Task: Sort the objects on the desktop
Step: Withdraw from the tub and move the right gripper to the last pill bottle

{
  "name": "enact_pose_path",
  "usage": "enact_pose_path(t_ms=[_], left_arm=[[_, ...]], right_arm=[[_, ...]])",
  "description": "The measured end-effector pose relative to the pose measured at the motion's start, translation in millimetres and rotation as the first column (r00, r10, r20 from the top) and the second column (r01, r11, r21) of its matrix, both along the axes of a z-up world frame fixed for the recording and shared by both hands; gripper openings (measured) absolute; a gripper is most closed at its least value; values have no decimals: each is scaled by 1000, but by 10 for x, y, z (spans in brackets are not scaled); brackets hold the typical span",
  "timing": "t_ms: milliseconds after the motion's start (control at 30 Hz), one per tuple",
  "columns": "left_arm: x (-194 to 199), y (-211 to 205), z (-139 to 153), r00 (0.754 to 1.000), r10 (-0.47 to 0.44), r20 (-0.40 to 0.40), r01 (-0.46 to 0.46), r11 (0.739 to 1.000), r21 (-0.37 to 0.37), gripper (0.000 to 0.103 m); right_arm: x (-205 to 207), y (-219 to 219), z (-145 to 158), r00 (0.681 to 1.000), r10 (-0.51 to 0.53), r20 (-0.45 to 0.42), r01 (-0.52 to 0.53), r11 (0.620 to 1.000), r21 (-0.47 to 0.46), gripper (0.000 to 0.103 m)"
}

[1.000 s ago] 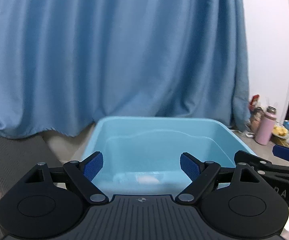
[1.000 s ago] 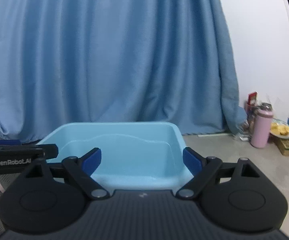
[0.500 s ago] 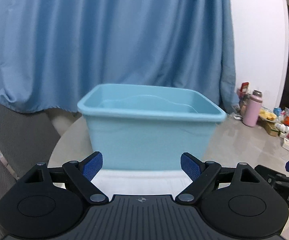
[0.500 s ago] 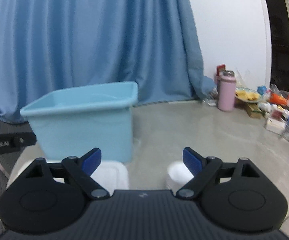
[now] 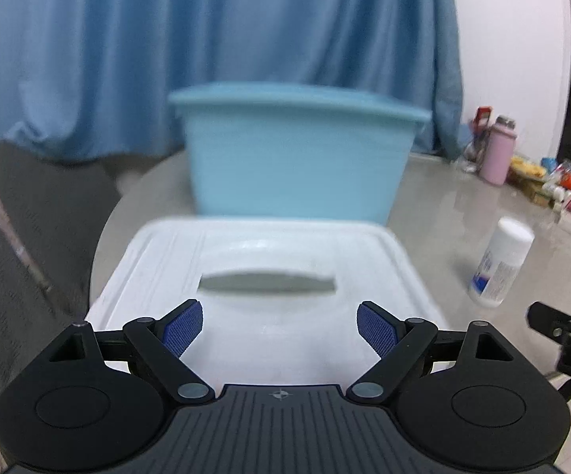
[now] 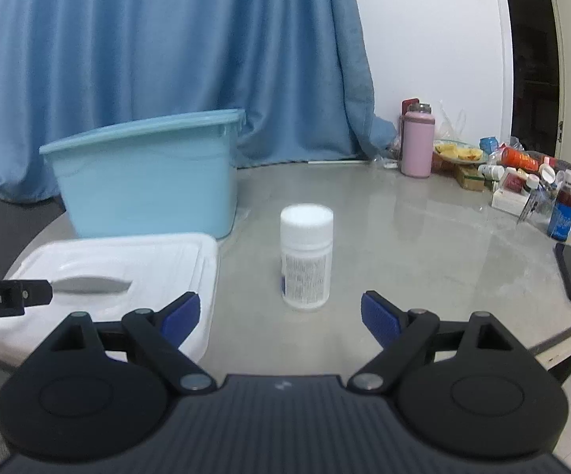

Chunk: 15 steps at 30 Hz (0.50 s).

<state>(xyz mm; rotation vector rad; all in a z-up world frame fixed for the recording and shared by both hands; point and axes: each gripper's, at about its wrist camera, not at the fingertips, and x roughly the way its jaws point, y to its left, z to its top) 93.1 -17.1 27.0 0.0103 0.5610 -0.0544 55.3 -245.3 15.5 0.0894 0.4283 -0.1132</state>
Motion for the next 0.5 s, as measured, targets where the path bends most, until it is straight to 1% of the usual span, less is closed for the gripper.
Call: enact_pose_path(t_ms=[100, 167, 233, 300, 500], left_arm=[[-14, 73, -68, 1000, 15, -16, -15, 1000, -5, 87], [-33, 126, -84, 1000, 20, -14, -21, 1000, -21, 87], [-43, 138, -87, 1000, 19, -7, -19, 1000, -19, 87], [-49, 139, -93, 1000, 10, 3, -10, 1000, -16, 87], [77, 12, -28, 1000, -17, -4, 17, 1000, -11, 87]], right_arm=[[-73, 20, -60, 1000, -4, -4, 4, 1000, -4, 89], [-88, 10, -87, 1000, -12, -6, 12, 1000, 0, 89], [-65, -11, -103, 1000, -18, -7, 18, 1000, 4, 89], [-35, -32, -116, 1000, -24, -8, 24, 1000, 7, 89], [59, -96, -157, 999, -41, -11, 41, 999, 15, 89]])
